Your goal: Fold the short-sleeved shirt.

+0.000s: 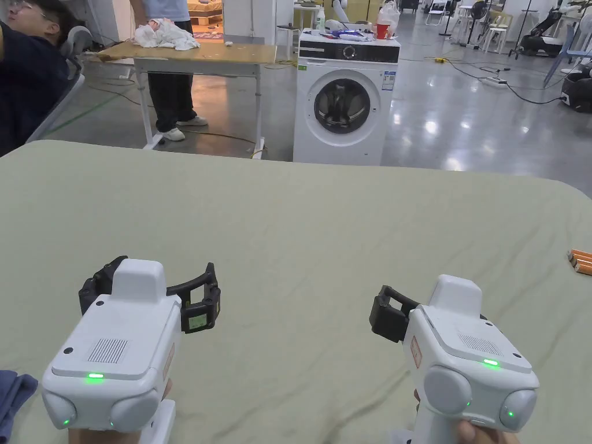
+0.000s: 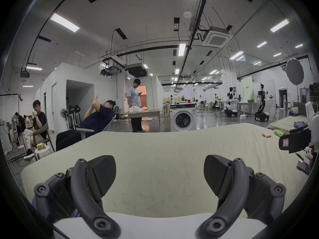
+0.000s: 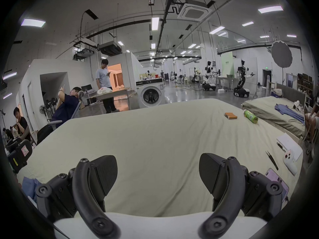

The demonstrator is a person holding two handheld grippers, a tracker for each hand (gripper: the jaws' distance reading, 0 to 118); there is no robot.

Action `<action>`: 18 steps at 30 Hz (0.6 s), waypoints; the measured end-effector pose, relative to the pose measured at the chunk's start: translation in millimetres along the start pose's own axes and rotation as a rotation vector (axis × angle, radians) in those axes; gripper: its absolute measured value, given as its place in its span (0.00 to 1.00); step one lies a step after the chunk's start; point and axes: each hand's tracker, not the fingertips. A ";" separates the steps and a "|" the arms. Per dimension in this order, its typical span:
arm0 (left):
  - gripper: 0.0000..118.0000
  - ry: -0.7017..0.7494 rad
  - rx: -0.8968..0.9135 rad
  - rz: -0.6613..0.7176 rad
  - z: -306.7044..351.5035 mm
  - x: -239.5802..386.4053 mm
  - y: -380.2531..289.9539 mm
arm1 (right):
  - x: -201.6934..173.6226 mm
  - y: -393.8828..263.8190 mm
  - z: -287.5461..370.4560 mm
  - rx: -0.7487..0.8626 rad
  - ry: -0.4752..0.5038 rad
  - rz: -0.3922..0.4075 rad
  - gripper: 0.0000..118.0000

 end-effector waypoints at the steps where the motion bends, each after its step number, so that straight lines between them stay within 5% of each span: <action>1: 0.88 -0.001 -0.003 0.001 -0.3 -0.6 0.1 | -0.5 -0.1 -0.4 -0.005 -0.004 -0.001 0.84; 18: 0.88 0.023 -0.019 0.022 1.5 -10.2 -6.8 | -4.0 -2.4 -6.3 0.010 -0.060 0.063 0.84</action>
